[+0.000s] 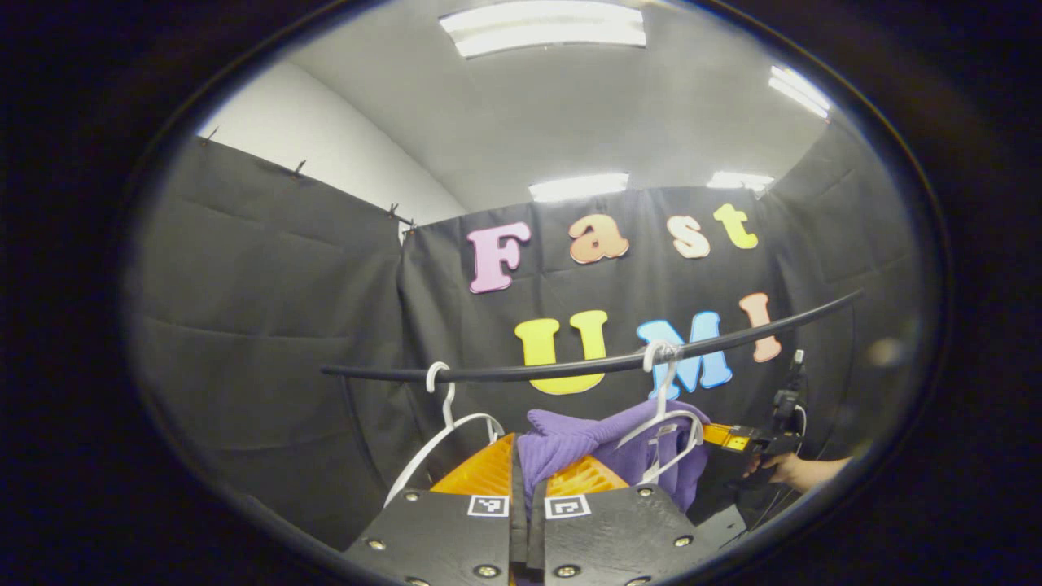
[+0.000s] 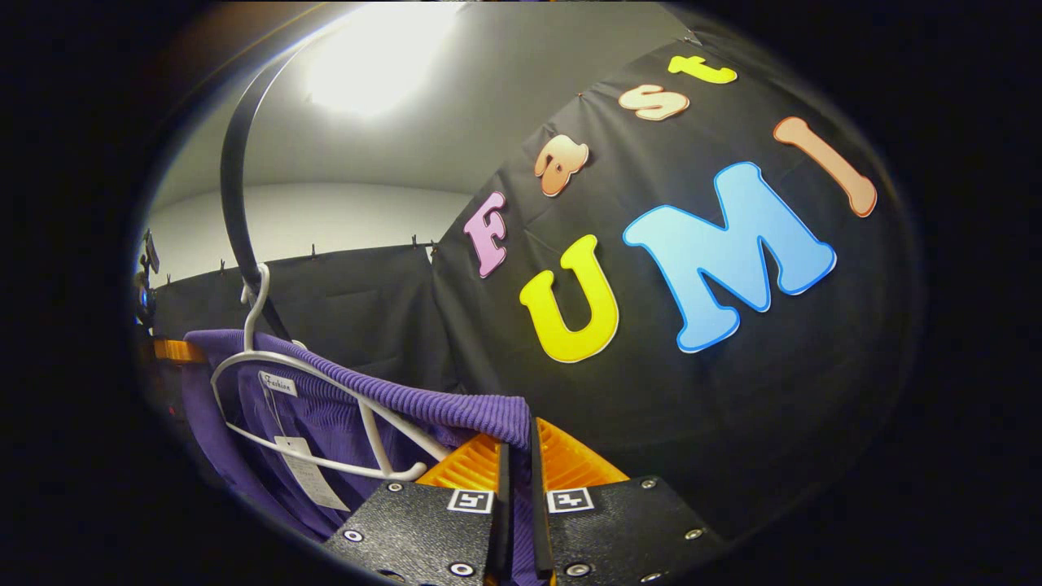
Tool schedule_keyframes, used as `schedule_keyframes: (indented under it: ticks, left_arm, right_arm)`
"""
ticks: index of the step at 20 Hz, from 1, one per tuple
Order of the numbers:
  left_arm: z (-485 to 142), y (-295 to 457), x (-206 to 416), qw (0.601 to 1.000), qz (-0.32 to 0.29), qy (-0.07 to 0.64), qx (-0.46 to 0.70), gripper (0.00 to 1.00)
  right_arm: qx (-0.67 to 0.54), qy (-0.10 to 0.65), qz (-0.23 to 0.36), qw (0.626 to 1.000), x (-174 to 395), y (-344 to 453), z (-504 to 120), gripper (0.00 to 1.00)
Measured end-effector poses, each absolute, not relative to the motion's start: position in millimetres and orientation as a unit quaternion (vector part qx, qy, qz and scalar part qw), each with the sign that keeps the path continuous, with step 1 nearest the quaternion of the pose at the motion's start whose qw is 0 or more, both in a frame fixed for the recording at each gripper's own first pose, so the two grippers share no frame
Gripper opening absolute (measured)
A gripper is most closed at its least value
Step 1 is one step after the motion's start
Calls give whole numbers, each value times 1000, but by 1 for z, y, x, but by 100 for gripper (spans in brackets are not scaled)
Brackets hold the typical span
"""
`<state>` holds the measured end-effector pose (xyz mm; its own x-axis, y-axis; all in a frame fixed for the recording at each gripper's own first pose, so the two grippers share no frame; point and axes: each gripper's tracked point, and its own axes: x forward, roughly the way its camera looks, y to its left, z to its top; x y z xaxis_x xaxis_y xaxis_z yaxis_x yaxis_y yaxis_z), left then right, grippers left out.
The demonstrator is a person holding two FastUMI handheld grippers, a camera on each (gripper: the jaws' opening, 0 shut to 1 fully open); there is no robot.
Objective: Grasp the clothes on the hanger with both hands and then place them into the laundry hamper below.
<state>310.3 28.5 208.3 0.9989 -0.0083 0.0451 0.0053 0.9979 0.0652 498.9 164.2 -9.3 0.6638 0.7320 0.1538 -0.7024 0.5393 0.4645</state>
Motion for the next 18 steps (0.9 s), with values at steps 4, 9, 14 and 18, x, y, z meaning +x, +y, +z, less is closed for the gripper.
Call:
schedule_keyframes:
  ticks: [4, 9, 14, 18]
  left_arm:
    - [203, 31, 312, 999, -24, -12, 46, 1]
    - [193, 32, 328, 999, -30, 4, 16, 1]
    - [152, 38, 322, 999, -8, 27, 19, 1]
    - [139, 55, 312, 999, 12, 25, -26, 1]
  right_arm:
    - [293, 62, 437, 848, 502, 173, -17, 10]
    - [398, 166, 477, 766, 503, 200, -47, 10]
    - [323, 218, 465, 795, 471, 239, -114, 10]
    - [306, 230, 470, 795, 449, 248, -125, 10]
